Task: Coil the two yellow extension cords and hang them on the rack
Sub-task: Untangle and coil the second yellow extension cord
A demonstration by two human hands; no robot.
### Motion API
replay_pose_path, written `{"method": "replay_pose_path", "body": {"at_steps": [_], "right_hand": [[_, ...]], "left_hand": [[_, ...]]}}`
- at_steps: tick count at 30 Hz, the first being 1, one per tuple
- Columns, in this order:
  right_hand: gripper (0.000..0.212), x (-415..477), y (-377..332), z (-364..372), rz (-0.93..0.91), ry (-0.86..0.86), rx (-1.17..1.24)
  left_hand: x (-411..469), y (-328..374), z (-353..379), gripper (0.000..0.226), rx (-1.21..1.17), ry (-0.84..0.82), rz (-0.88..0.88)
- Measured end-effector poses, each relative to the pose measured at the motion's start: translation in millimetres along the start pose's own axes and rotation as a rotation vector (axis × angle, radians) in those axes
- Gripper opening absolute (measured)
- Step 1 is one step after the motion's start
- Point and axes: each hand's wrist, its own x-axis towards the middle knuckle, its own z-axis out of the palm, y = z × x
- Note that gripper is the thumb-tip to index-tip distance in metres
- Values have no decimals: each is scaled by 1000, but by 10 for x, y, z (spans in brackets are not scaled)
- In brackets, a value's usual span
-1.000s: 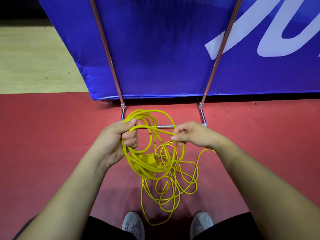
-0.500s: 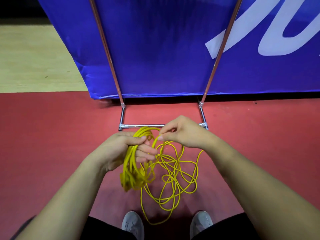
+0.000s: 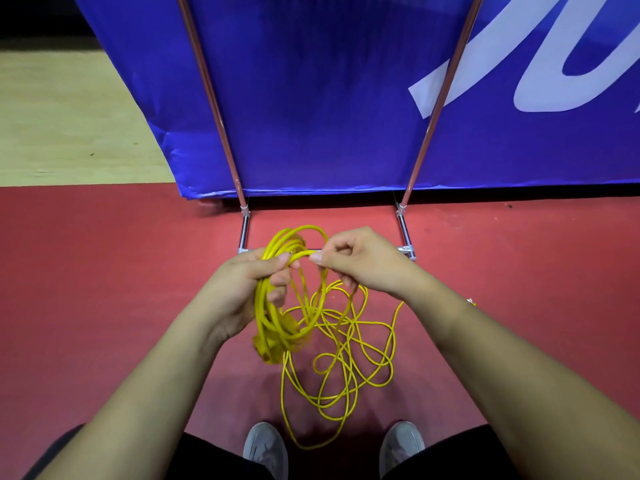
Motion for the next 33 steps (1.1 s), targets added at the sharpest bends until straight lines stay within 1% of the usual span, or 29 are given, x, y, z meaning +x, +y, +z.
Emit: {"method": "replay_pose_path", "body": {"at_steps": [3,5,7,10,13,15,17,19,22,25,26,28,29,31,33], "right_hand": [[31,2,221,-177,39,-159,-162],[26,-15,379,-288,79,-209,-258],[17,-31,515,-355,112,-196,-254],[6,-50,598,-392,118,-97,-17],[7,-52,499,-439,74,47,172],[12,-49,408,-472,48,48,227],[14,-57,310,-467,26,-12,216],[14,-69,223,-439,11,-75,154],[17,-58,155,-421,-13,-114,91],[16,-33,211,-436,17,-59,207],[17,-26,254,-437,35,-20,229],[21,-22,324,-416,63,35,168],[22,-25,341,-387,61,29,133],[21,-27,337,-323,38,-16,91],[19,-19,290,-286,12,-42,21]], "left_hand": [[-10,23,-53,18,-50,4,-47],[-19,26,-62,18,-56,-4,-60],[-18,57,-86,17,-71,12,-64],[-62,153,-173,18,-63,31,-79],[-134,205,-204,21,5,29,-153],[-159,188,-179,23,4,28,-206],[-162,159,-147,25,-3,13,-230],[-163,140,-123,26,-28,-3,-234],[-153,155,-129,27,-68,2,-218],[-158,200,-159,24,-103,-10,-193],[-161,213,-163,28,-117,-33,-192],[-163,215,-163,46,-92,-73,-207],[-159,208,-151,45,-71,-79,-218],[-136,169,-119,29,-62,-65,-237],[-111,139,-93,28,-87,-26,-251]]}}
